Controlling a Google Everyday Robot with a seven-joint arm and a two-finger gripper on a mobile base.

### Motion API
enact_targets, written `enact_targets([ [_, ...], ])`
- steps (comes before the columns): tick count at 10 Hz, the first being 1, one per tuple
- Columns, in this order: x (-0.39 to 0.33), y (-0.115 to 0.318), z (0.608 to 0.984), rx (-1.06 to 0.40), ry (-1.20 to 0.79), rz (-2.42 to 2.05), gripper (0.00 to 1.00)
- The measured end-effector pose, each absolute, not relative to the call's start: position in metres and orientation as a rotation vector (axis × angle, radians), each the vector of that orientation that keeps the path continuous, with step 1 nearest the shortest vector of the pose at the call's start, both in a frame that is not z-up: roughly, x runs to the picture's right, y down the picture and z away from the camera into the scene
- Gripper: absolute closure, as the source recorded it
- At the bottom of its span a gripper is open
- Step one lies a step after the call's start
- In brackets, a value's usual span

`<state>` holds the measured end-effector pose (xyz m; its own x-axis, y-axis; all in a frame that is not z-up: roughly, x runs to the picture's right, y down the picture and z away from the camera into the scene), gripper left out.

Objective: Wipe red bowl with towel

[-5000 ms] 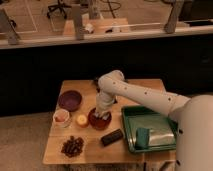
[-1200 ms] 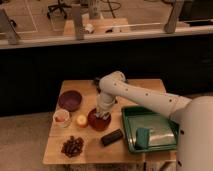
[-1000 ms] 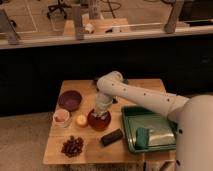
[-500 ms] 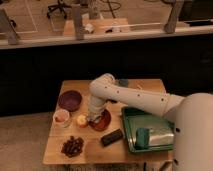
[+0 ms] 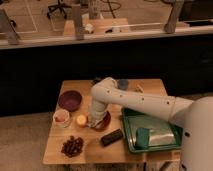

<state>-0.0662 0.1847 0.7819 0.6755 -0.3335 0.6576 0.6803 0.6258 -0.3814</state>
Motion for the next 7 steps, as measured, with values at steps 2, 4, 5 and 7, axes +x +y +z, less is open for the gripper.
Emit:
enact_targets([
  [2,-0.051,0.186,0.785,-0.675,-0.564,-0.610,1.00],
  [4,-0.039,0.181,0.793,-0.675,-0.545,-0.588,1.00],
  [5,-0.034,0.176,0.798,-0.672,-0.533,-0.578,1.00],
  [7,-0.027,0.160,0.811,-0.661,-0.505,-0.551,1.00],
])
